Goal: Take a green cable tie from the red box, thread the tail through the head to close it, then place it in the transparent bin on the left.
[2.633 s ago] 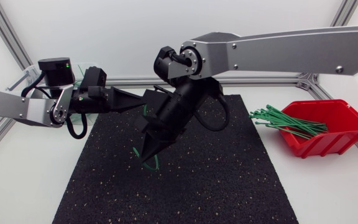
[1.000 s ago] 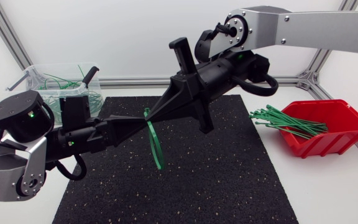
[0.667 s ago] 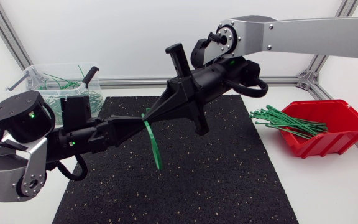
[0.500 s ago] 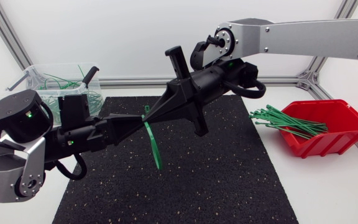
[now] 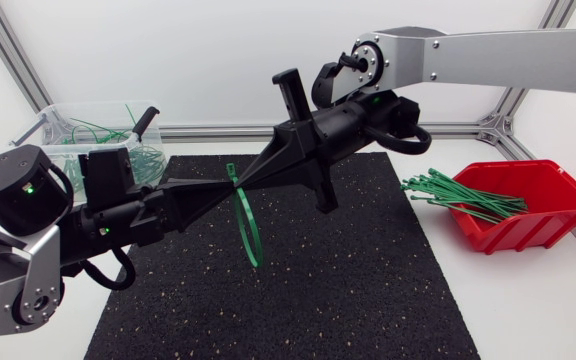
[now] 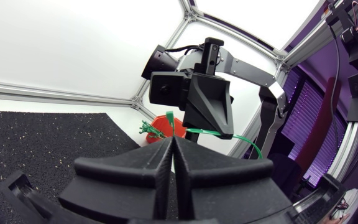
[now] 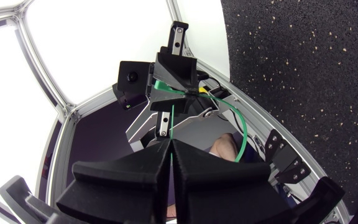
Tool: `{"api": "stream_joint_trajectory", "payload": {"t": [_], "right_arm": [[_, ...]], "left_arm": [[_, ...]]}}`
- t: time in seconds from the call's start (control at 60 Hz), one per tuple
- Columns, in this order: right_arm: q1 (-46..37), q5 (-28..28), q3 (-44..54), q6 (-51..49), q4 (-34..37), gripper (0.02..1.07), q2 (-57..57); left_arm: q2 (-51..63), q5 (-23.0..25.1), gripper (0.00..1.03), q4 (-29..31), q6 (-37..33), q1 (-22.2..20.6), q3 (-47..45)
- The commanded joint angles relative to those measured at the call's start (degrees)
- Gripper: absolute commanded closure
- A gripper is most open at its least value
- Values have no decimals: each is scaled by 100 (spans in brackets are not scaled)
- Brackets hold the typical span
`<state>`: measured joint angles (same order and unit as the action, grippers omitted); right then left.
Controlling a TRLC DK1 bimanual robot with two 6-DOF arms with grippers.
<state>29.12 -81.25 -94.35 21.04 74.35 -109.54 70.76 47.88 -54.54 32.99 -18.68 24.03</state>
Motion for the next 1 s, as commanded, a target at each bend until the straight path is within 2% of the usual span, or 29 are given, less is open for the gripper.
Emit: {"api": "stream_joint_trajectory", "payload": {"t": [0.0,0.3,0.433,0.517,0.667,0.717,0.75,0.867,0.983], "right_arm": [[-21,-66,-172,137,-25,101,-156],[-144,-66,-260,137,-96,101,-340],[-285,4,-269,129,-359,101,-437],[-267,338,-172,129,-755,101,-296],[-188,971,347,261,-1985,101,143],[-170,1173,716,718,-3014,101,363],[-153,1296,1120,1183,-4077,101,609],[-118,1437,1876,2642,-6160,101,1066],[-153,1402,2061,3135,-6266,101,1110]], "left_arm": [[25,-77,100,-153,84,-83,-162],[465,-253,100,-241,-12,-145,-92],[500,-261,100,-241,-39,-136,-48],[500,-261,100,-241,-74,-127,-39],[491,-209,100,-241,-83,-13,-48],[500,-138,100,-241,-83,40,-48],[500,-121,100,-241,-91,66,-48],[500,-68,100,-241,-100,119,-56],[579,64,100,-241,-118,259,-39]]}}
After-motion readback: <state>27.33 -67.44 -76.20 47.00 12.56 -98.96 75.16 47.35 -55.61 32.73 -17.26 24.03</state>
